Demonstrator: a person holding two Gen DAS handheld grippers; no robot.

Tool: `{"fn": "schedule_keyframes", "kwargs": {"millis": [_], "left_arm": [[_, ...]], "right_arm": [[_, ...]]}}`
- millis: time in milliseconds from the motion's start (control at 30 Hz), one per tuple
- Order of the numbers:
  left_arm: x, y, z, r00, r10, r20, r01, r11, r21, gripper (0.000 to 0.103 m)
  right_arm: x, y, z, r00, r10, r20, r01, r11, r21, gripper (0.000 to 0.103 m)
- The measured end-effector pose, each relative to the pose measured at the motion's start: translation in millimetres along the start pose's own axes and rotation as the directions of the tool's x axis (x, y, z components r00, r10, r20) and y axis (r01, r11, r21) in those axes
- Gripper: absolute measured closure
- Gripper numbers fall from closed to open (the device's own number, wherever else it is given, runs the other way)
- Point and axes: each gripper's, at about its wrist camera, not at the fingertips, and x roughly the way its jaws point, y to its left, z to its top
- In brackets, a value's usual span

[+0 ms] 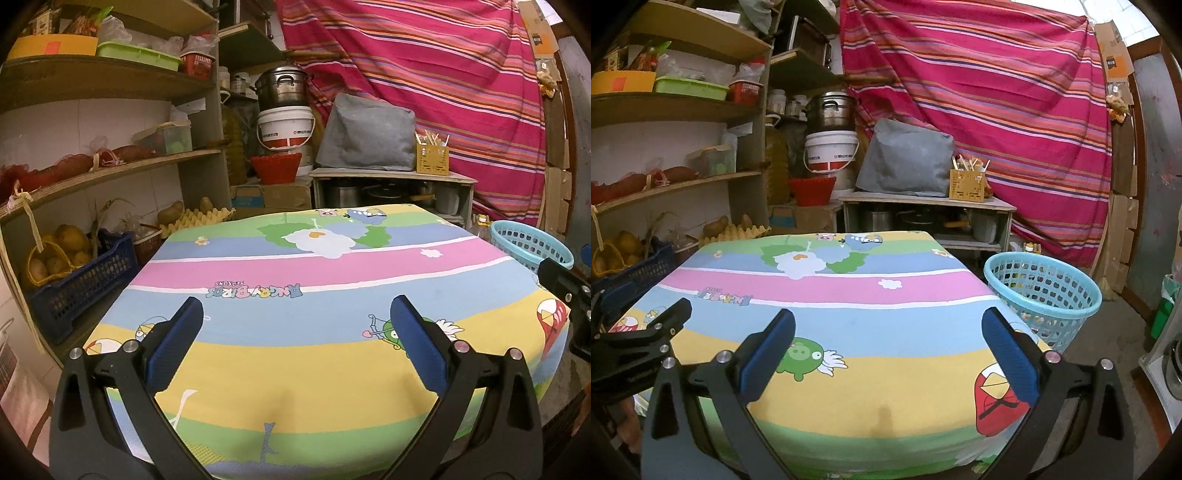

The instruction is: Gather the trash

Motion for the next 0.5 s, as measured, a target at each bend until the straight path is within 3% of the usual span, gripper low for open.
{"fn": "schedule_keyframes", "kwargs": {"millis": [500], "left_arm": [[-0.5, -4.1, -2.9, 1.0, 0.01, 0.011, -0.01, 1.0, 0.016, 0.005]], "right_arm": [[-1.5, 5.8, 1.0, 1.0, -0.005, 0.002, 0.005, 1.0, -0.003, 0.004]]}}
